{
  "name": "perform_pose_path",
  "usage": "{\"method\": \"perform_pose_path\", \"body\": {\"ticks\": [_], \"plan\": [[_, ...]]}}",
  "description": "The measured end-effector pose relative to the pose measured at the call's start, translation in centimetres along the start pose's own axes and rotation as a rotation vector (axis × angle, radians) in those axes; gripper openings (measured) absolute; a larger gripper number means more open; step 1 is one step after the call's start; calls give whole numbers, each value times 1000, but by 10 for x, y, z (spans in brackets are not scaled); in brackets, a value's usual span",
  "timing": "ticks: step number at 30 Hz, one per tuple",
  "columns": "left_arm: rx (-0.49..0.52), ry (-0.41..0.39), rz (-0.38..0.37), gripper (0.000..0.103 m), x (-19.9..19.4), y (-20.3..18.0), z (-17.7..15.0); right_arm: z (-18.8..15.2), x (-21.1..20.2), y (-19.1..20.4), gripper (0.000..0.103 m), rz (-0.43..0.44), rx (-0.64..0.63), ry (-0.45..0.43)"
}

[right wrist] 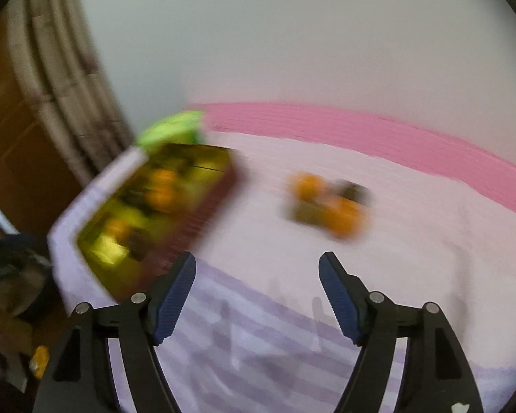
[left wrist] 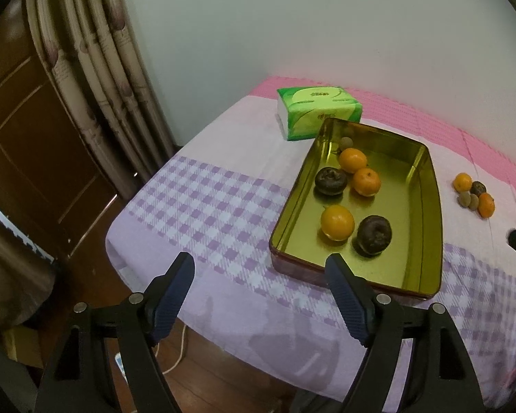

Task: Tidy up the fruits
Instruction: 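Move both grippers back toward the remaining fruit beside the tray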

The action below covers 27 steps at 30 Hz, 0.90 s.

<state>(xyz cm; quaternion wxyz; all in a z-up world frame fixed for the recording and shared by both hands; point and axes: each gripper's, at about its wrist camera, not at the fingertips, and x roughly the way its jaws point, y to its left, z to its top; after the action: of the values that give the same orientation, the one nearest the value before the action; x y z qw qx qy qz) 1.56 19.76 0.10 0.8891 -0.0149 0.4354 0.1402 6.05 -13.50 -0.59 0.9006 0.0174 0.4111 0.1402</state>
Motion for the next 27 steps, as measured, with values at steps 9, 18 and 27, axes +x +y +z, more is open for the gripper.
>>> {"method": "perform_pose_path", "body": {"ticks": [9,18,27], "plan": [[182,-91,-146,79,-36,-48,4,-49,-10,-132,76,-343,55,85],[351,-14,-451,79,-30,-145,56,-67,-9,-172,87,-347,115,81],[660,78,-579,50,32,-243,90,-70,-8,-181,94,-320,138,74]]}}
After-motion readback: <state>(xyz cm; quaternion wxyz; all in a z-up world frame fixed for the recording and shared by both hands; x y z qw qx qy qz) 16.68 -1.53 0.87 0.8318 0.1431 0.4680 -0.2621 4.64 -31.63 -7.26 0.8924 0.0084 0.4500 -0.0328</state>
